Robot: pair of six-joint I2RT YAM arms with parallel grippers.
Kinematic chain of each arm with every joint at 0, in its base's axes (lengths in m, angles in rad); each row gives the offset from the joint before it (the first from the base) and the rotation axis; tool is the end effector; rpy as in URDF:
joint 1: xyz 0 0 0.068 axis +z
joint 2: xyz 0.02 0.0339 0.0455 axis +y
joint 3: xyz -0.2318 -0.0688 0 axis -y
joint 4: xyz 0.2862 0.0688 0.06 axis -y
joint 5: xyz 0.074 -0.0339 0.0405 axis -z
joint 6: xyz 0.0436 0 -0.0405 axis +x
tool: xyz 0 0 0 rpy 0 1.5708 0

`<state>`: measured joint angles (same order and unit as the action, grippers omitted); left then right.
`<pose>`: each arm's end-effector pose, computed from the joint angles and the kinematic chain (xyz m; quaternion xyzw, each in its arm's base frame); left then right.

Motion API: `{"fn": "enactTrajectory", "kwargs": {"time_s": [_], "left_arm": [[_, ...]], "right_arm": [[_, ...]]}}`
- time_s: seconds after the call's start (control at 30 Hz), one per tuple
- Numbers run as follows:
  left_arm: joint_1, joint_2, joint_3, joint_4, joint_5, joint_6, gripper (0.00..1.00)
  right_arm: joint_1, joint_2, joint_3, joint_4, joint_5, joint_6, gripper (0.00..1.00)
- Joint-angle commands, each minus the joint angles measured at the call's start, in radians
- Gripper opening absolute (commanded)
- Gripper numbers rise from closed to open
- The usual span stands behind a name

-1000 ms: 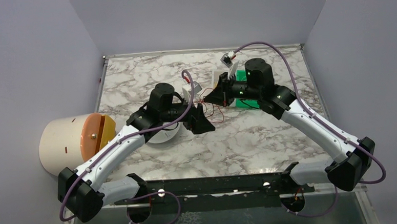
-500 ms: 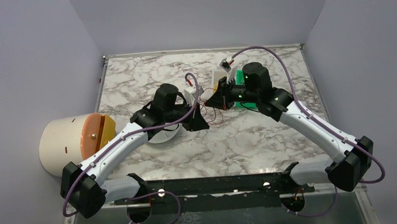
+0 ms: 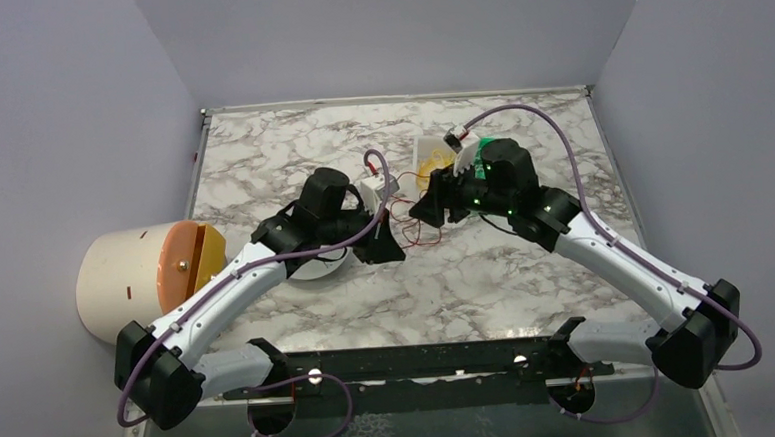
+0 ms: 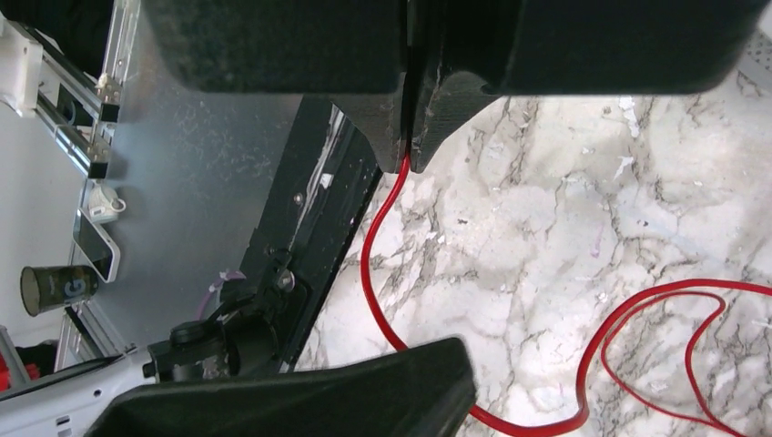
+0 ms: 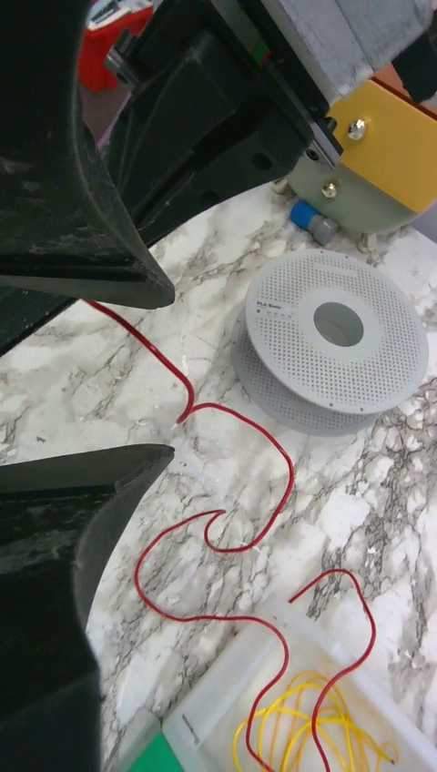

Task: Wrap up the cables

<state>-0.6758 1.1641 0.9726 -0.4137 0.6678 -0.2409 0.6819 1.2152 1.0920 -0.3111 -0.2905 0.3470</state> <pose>0.2247 -0.2148 0.2692 0.3291 0.7843 -0.4544 0.2649 0.2528 0.2213 0.3065 -0.2158 0.8093 0.3682 0.4035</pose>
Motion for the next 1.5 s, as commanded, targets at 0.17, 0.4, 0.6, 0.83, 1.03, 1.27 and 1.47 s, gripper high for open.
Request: {"fn": "enactTrajectory", "kwargs": {"time_s": [0.17, 0.4, 0.6, 0.83, 1.03, 1.27, 1.47], "left_arm": [[-0.013, -0.03, 0.04, -0.181, -0.07, 0.053, 0.0], [-0.024, -0.046, 0.059, -0.267, -0.078, 0.056, 0.0], [-0.027, -0.071, 0.072, -0.332, -0.065, 0.055, 0.0], [-0.029, -0.117, 0.068, -0.403, -0.077, 0.067, 0.0], [-0.032, -0.161, 0.081, -0.428, -0.091, 0.071, 0.0], [-0.054, -0.181, 0.09, -0.432, -0.114, 0.078, 0.0], [-0.056, -0.194, 0.106, -0.449, -0.163, 0.084, 0.0]], "right_arm": [[0.007, -0.186, -0.097, 0.027, -0.04, -0.242, 0.73], [0.009, -0.314, -0.269, 0.261, -0.439, -0.423, 0.73], [0.13, -0.253, -0.276, 0.31, -0.547, -0.647, 0.73], [0.27, -0.155, -0.233, 0.231, -0.439, -1.007, 0.73], [0.329, -0.077, -0.182, 0.158, -0.252, -1.157, 0.71], [0.358, -0.055, -0.19, 0.156, -0.137, -1.191, 0.61], [0.357, -0.062, -0.21, 0.16, -0.102, -1.166, 0.47]]}}
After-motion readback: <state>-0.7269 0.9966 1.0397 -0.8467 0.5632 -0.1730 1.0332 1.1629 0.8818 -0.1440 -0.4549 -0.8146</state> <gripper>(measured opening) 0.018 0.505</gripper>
